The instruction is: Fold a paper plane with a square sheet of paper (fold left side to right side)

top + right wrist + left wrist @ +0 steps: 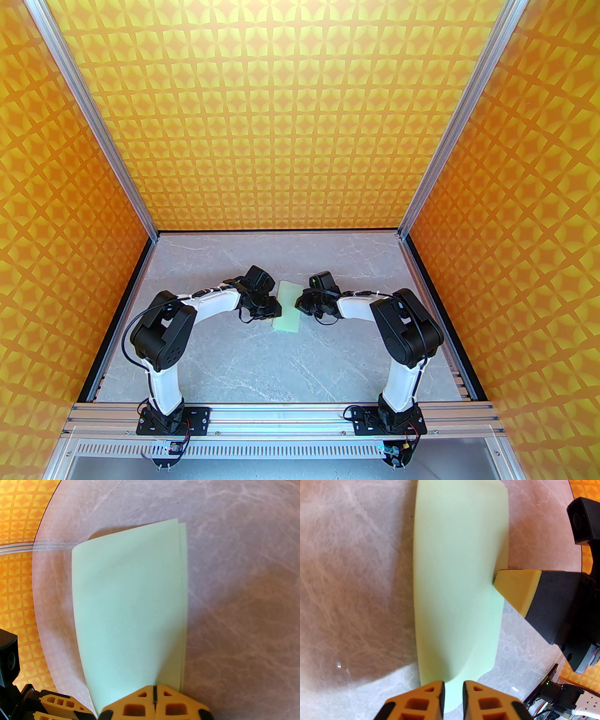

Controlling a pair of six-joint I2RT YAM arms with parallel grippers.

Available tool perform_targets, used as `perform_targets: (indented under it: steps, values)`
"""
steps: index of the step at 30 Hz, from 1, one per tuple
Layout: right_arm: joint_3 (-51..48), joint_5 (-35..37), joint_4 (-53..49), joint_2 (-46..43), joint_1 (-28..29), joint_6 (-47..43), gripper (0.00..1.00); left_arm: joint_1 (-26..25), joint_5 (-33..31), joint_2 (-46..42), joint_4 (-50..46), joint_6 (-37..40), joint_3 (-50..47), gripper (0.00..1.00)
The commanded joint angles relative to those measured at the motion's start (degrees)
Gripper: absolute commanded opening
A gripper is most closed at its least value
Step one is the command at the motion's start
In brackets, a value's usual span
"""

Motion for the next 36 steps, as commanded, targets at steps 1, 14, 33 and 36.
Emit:
perform_targets:
  steps: [1,14,33,36]
  values:
    - [-2.8,3.2,-5.8,2.1,0.1,-0.3,0.00,-0.4,-1.9,1.8,-2.4,1.7,0.8,0.23]
    - [-3.0,3.3,-5.7,2.0,0.2,-0.2,0.00,-0.4,-7.6,2.9,-6.1,6.6,-1.6,0.22]
    - [0.2,2.3,-7.9,1.1,0.2,-4.0,0.00,3.6,-1.2,1.1,-2.6,4.5,6.3,0.30]
    - [2.0,2.0,-9.5,0.9,0.1,-5.4,0.00,3.4,-0.8,2.3,-2.3,3.4,5.2,0.35]
